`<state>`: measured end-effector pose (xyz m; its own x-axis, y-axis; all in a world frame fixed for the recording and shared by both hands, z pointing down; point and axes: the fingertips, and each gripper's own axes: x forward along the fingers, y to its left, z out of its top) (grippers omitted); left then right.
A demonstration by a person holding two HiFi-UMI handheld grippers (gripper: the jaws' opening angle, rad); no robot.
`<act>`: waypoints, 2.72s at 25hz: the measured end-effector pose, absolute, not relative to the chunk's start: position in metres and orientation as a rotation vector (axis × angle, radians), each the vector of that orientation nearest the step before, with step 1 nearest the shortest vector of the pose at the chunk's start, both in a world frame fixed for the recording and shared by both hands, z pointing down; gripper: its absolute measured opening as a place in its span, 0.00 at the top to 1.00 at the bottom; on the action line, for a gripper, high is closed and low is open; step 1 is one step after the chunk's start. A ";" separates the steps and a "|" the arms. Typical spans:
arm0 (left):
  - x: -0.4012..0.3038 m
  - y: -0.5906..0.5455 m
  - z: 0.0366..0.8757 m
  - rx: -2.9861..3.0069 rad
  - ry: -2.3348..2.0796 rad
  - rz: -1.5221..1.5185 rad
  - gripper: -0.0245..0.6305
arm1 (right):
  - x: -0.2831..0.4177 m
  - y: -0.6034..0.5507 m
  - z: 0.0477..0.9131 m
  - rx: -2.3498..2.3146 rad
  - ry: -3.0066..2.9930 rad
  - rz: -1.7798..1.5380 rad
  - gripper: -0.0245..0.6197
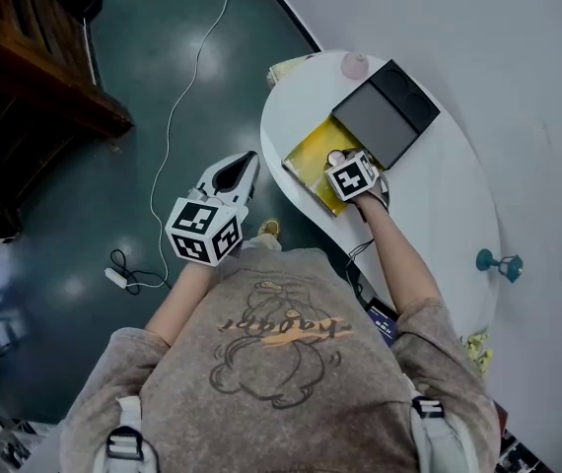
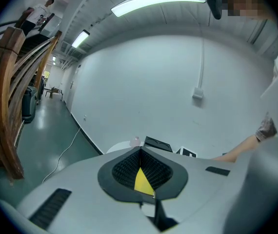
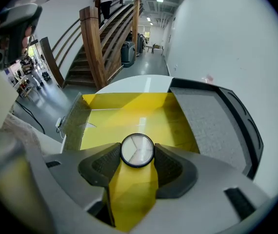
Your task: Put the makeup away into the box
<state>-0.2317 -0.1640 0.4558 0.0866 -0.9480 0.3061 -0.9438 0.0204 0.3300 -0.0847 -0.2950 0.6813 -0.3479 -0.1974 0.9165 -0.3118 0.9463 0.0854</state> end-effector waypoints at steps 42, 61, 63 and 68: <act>-0.115 -0.233 0.446 2.212 -1.496 0.048 0.93 | 0.000 -0.294 0.508 0.680 -2.345 0.262 0.61; -0.050 -0.262 0.437 2.352 -1.300 0.085 0.93 | 0.128 -0.269 0.436 1.213 -2.495 0.427 0.61; -0.048 -0.263 0.437 2.361 -1.301 0.086 0.93 | 0.139 -0.271 0.429 1.288 -2.508 0.408 0.62; -0.042 -0.263 0.435 2.403 -1.302 0.075 0.93 | 0.157 -0.271 0.422 1.431 -2.528 0.361 0.68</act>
<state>-0.0423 -0.2634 0.4346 0.5637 -0.7919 0.2349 -0.8136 -0.4832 0.3234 0.1571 -0.2714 0.4219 -0.5047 -0.8083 0.3032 -0.8608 0.4976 -0.1067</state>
